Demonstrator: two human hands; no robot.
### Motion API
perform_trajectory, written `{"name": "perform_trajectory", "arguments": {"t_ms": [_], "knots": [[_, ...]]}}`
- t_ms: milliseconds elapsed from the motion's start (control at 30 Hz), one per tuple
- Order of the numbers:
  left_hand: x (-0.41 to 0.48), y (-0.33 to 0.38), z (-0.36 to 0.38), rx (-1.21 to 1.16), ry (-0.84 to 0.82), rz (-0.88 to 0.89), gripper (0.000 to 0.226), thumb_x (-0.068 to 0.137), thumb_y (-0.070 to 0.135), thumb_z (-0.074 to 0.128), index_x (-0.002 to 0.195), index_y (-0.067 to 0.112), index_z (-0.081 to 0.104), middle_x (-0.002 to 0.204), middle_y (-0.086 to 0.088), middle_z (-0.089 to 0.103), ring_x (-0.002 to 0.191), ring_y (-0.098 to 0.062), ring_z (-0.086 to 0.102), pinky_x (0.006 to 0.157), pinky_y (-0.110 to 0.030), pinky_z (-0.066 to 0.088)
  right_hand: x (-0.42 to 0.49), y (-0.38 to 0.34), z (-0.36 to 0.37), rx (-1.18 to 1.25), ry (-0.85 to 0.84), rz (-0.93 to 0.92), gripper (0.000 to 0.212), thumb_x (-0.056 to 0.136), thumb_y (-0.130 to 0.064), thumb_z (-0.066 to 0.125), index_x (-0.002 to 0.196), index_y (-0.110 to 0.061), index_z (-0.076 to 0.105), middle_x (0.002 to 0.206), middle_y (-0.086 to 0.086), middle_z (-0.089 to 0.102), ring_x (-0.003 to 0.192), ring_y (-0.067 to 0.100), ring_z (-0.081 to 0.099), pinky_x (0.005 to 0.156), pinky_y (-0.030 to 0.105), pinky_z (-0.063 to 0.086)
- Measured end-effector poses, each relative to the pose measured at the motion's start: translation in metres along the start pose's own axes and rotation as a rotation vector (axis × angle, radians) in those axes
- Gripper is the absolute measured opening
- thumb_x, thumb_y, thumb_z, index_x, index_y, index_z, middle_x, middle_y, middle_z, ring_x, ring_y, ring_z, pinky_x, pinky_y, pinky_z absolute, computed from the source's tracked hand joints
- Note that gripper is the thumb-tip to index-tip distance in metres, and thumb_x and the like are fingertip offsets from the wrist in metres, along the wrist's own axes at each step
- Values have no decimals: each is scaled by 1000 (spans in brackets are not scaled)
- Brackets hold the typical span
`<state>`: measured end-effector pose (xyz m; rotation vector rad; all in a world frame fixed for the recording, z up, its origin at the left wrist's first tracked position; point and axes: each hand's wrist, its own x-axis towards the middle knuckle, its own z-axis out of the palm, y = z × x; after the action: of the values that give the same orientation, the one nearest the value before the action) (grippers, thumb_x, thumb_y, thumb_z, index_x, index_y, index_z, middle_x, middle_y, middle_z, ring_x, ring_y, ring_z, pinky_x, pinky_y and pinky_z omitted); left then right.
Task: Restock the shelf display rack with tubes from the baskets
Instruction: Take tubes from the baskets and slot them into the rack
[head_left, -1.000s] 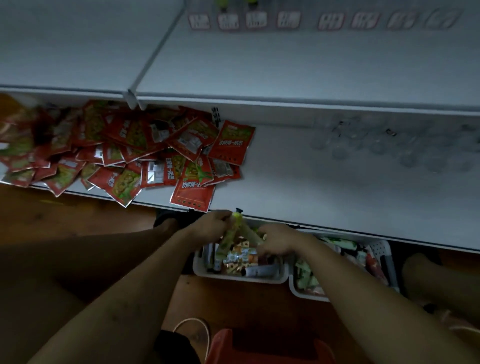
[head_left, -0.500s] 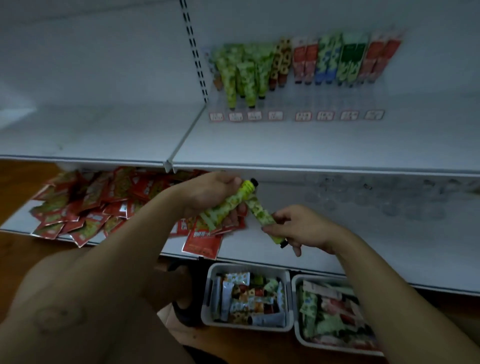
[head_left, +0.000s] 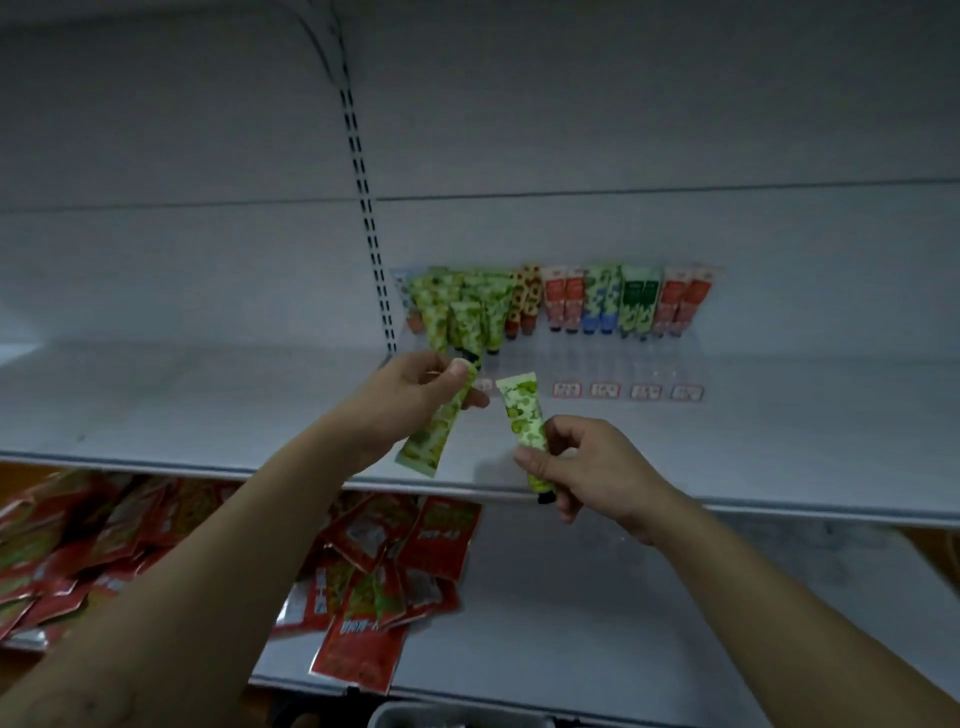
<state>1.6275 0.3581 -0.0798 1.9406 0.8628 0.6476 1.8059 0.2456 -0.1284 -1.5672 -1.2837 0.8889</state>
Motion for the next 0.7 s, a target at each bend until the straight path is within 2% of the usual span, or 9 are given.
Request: {"name": "perform_trajectory", "arguments": {"t_ms": [67, 133, 167, 267, 333, 400, 500, 600, 700], "knots": [[13, -1, -3, 4, 65, 16, 40, 93, 42, 52, 105, 5, 59, 87, -7, 65, 79, -15, 56, 71, -30, 44, 13, -8, -5, -35, 55, -13, 37, 86, -32, 69, 92, 3, 58, 80, 27, 59, 44, 16, 52, 48, 33, 52], [26, -2, -7, 58, 212, 23, 43, 91, 43, 57, 102, 1, 59, 77, -10, 49, 67, -17, 45, 59, -28, 37, 27, -16, -10, -59, 87, -41, 25, 86, -31, 69, 96, -9, 62, 69, 12, 60, 39, 10, 49, 46, 32, 46], [33, -2, -10, 73, 290, 29, 44, 89, 45, 59, 100, 3, 60, 75, -8, 47, 64, -16, 44, 57, -28, 37, 33, -20, -12, -71, 88, -51, 22, 87, -31, 69, 100, -15, 63, 67, 6, 60, 38, 6, 48, 45, 28, 43], [50, -5, -21, 5, 431, 59, 44, 85, 48, 64, 90, 5, 60, 68, -10, 55, 51, -17, 52, 54, -32, 44, 53, -27, -16, -120, 100, -67, 12, 86, -30, 70, 92, -23, 62, 75, -2, 62, 41, -2, 49, 41, 16, 37], [59, -11, -27, -82, 479, 52, 37, 83, 41, 69, 89, 7, 57, 66, -13, 63, 49, -19, 59, 50, -33, 48, 68, -28, -19, -152, 145, -93, 14, 83, -33, 72, 84, -25, 60, 85, -3, 64, 51, 3, 54, 44, 18, 39], [67, -22, -33, -189, 472, 12, 33, 84, 29, 71, 90, 4, 51, 67, -16, 64, 54, -24, 64, 49, -34, 49, 83, -29, -21, -133, 201, -109, 15, 82, -33, 73, 86, -27, 60, 89, -4, 65, 54, 11, 55, 46, 23, 43], [78, -31, -43, -342, 422, -88, 22, 87, 18, 66, 90, 4, 49, 74, -17, 64, 63, -28, 69, 52, -33, 49, 107, -30, -26, -83, 295, -143, 16, 80, -24, 76, 80, -25, 60, 76, 0, 65, 52, 18, 57, 46, 31, 49], [88, -35, -48, -538, 357, -166, 17, 91, 19, 59, 97, 3, 56, 77, -13, 66, 70, -24, 70, 53, -28, 47, 133, -32, -31, -123, 431, -200, 34, 75, -24, 81, 72, -4, 53, 66, 19, 61, 54, 33, 60, 55, 48, 55], [97, -42, -45, -687, 276, -207, 18, 96, 23, 51, 101, 9, 60, 82, -3, 68, 76, -15, 66, 62, -28, 40, 163, -30, -32, -123, 463, -220, 40, 77, -25, 79, 66, -4, 47, 61, 20, 59, 61, 38, 64, 64, 54, 55]]}}
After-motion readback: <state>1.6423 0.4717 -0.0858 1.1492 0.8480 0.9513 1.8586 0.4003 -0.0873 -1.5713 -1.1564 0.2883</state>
